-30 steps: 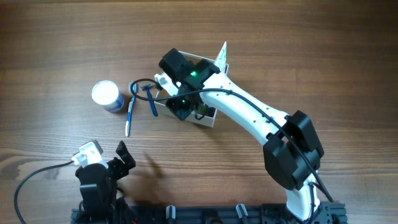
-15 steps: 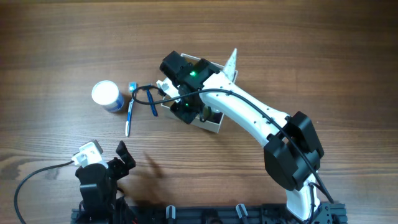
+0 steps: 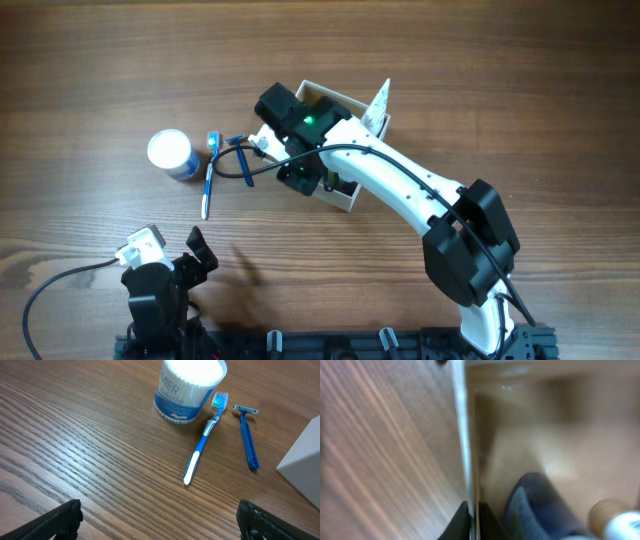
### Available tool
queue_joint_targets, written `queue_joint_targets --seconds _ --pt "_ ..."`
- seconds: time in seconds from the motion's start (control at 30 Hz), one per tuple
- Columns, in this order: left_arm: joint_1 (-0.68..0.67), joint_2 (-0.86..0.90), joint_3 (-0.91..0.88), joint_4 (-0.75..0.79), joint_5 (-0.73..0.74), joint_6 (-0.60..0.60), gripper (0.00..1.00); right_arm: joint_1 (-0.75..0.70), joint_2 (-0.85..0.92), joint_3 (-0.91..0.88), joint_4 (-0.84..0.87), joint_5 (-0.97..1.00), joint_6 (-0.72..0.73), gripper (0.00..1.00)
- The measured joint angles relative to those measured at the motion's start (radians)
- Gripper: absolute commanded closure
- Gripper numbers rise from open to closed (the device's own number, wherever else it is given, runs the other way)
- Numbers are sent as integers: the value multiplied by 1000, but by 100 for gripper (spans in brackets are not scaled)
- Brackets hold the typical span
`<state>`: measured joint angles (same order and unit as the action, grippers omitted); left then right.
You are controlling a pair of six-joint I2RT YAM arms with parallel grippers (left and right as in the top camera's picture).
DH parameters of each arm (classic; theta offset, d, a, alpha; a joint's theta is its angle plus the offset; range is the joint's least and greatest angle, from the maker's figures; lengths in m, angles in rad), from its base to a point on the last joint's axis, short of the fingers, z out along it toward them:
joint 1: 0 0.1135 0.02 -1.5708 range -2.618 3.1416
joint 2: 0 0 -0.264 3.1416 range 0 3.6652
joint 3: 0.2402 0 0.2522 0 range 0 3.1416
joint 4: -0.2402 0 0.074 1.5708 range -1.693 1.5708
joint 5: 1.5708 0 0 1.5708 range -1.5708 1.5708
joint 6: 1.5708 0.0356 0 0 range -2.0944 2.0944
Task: Pack container
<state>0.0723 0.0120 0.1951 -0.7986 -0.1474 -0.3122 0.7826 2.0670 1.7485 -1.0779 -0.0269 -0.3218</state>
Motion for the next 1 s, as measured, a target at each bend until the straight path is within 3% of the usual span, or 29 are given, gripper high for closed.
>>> queue_joint_targets --seconds 0.3,0.33,0.43,0.5,0.57,0.8,1.0 --pt "0 0 0 0 0 0 0 -1 0 -5 68 62 -182 93" --pt "0 0 0 0 0 0 0 -1 0 -5 69 66 -194 90" --pt "0 0 0 0 0 0 0 -3 0 -5 77 79 -234 66" --pt "0 0 0 0 0 0 0 -3 0 -5 80 84 -243 65" --pt "0 0 0 0 0 0 0 -3 0 -5 80 88 -255 56" --pt "0 0 0 0 0 0 0 -3 0 -5 101 88 -255 48" --pt "0 0 0 0 0 0 0 -3 0 4 163 87 -255 47"
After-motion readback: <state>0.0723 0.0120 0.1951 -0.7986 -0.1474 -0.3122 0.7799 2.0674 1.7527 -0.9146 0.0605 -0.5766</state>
